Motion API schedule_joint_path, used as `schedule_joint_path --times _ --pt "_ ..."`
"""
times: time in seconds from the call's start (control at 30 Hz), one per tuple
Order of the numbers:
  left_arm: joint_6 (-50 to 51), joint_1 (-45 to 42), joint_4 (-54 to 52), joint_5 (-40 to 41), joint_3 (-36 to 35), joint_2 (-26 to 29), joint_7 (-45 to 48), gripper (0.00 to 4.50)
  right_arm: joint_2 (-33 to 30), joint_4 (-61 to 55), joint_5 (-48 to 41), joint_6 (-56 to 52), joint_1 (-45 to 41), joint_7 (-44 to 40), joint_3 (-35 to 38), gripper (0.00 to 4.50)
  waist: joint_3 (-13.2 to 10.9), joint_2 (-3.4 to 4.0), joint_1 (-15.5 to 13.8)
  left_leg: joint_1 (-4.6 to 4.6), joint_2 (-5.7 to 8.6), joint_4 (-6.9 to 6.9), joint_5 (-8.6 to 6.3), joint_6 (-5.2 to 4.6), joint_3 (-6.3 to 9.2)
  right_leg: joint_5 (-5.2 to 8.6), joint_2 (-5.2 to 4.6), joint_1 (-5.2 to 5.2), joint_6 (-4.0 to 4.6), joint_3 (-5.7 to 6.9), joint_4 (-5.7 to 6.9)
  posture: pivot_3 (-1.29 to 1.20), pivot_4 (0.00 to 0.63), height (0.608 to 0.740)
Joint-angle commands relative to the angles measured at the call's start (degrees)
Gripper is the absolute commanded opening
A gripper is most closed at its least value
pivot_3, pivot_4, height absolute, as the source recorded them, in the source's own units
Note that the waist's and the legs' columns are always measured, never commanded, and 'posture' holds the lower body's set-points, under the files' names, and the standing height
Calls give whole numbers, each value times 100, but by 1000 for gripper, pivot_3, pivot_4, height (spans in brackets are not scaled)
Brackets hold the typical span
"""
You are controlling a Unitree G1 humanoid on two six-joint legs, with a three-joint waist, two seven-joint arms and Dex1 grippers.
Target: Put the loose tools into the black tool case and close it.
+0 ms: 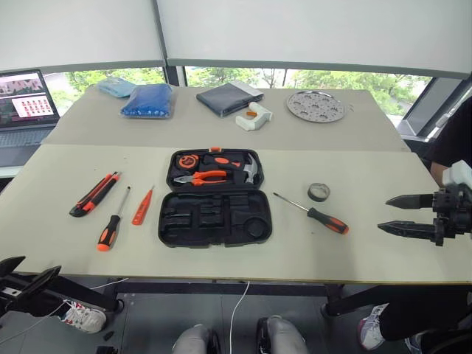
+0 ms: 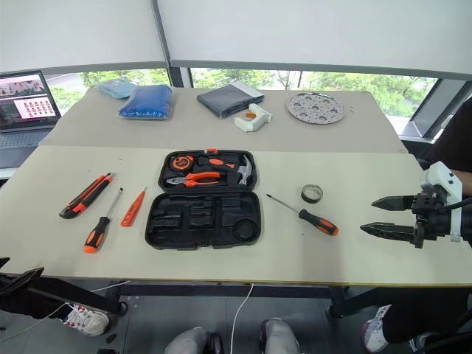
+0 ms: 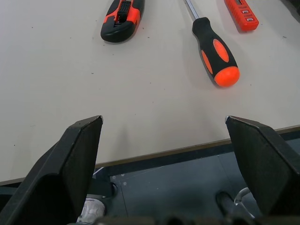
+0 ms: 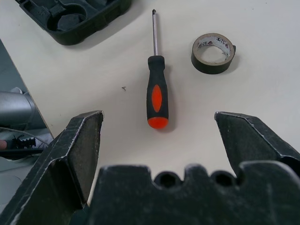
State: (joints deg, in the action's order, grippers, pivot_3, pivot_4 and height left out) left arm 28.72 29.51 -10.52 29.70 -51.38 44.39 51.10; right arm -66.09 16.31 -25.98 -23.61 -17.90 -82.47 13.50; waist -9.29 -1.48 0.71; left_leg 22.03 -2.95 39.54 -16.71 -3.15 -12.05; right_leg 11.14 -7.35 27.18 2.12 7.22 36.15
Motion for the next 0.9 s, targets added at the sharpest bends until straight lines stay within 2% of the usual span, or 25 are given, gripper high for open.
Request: schedule_joint_path --times 0.03,0.3,0.37,0.5,0.73,0.9 --pt "108 10 -227 156 -167 10 -45 4500 -90 30 32 207 -46 -65 157 4434 0 0 1 0 0 0 0 0 0 0 0 0 0 0 0 0 150 718" --pt "760 -384 -654 306 168 120 -452 4500 77 -59 -18 318 -236 239 272 4434 0 1 -1 1 -1 16 0 0 3 -1 -1 -6 -2 1 9 0 150 718" --pt "1142 -596 -1032 532 289 107 -701 4500 128 -474 -145 165 -308 305 261 4434 0 1 1 0 -1 19 0 0 4 -2 0 -7 -2 0 12 0 150 718" --pt "1502 -1064 -1252 233 1035 84 -1306 4500 112 -1815 -786 -645 -24 186 252 4434 3 11 -10 -1 0 22 1 1 6 -9 -1 -9 -9 -5 19 0 150 718" --pt "2027 -1983 -749 107 1758 247 -1704 4500 312 -3628 -1726 -1431 -50 535 121 4434 1 8 -25 2 0 24 1 1 9 -13 13 -11 -7 0 19 0 150 718" --pt "1995 -2582 -261 -58 2355 308 -1668 4500 633 -4211 -2016 -1593 -452 903 -202 4434 1 8 -50 0 0 24 2 4 9 -18 11 -13 -9 -1 18 0 150 718"
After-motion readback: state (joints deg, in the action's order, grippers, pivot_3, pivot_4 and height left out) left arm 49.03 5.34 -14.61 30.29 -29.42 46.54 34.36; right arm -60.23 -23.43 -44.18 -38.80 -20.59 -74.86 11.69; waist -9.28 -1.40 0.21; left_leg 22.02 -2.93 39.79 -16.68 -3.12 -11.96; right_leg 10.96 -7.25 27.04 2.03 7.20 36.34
